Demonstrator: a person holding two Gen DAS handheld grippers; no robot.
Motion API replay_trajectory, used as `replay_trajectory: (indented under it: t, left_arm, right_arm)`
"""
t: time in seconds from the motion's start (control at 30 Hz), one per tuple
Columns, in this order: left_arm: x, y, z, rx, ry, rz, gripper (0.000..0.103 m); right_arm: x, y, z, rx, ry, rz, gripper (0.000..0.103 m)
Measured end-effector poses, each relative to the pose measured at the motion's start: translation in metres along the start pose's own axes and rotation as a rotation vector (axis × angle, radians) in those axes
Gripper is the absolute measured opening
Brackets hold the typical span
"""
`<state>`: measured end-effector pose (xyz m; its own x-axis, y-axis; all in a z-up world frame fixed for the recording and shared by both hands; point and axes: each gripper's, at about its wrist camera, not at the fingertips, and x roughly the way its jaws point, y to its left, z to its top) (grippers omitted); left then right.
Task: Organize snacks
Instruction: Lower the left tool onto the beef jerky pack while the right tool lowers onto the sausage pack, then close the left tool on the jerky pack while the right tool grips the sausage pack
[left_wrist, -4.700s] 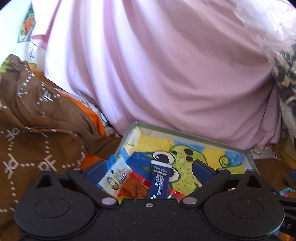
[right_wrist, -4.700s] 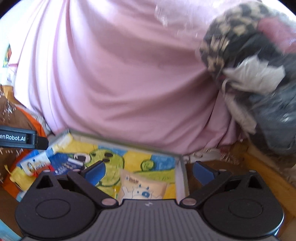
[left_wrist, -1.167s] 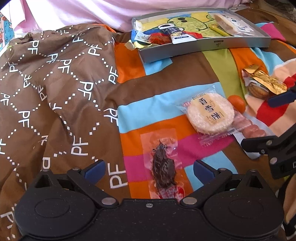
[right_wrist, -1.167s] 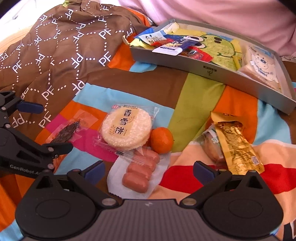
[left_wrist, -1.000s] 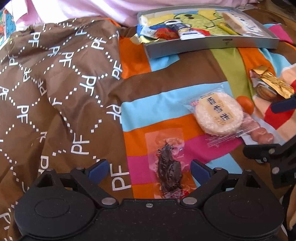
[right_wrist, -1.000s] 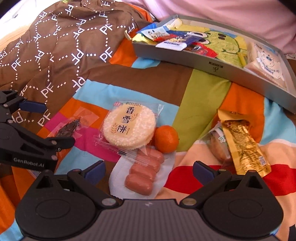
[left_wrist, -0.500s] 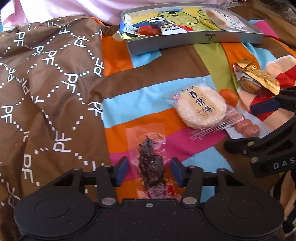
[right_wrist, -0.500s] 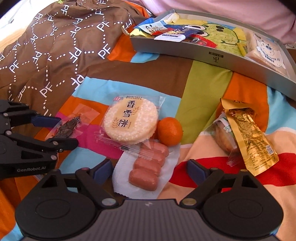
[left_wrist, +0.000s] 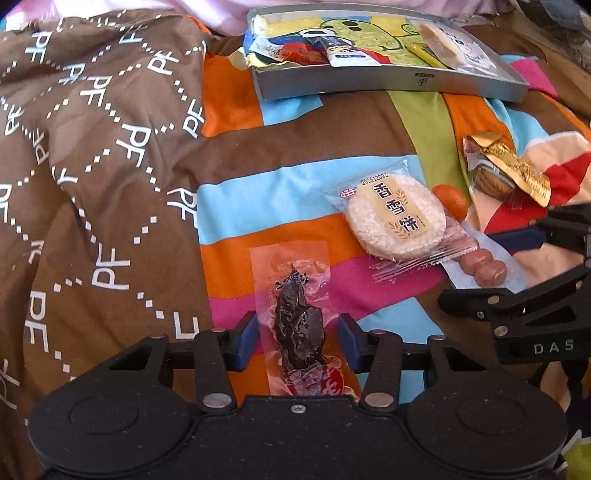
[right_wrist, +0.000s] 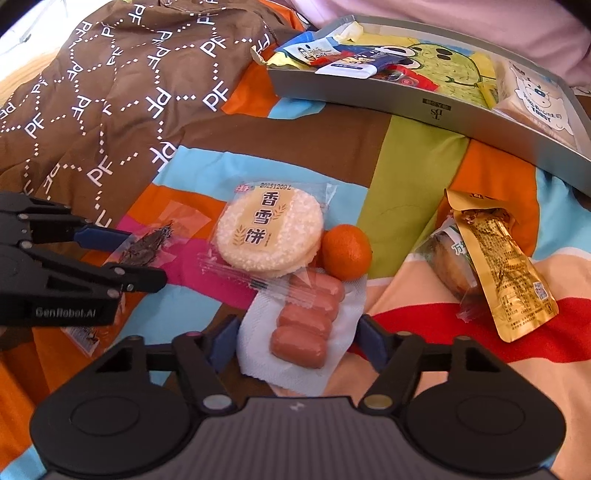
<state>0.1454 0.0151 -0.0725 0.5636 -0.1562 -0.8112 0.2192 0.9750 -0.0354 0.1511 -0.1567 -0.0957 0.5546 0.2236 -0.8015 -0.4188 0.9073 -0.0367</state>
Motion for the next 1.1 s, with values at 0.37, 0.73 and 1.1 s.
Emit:
replay_trajectory:
  t: [0.37, 0.73, 1.1]
  left_arm:
    - [-0.018, -0.004, -0.008, -0.082, 0.071, -0.132, 0.048]
    - [-0.023, -0.019, -0.02, -0.05, 0.106, -0.19, 0.059]
    - [-0.02, -0.034, -0.028, 0.081, 0.092, -0.161, 0.068]
  right_arm:
    - [-0.03, -0.005, -0.022, -0.032, 0.061, 0.016, 0.064]
    - [-0.046, 0.003, -0.045, -0.155, 0.093, 0.042, 0.08]
    - [-0.036, 0.008, -0.051, -0.193, 0.059, -0.007, 0.072]
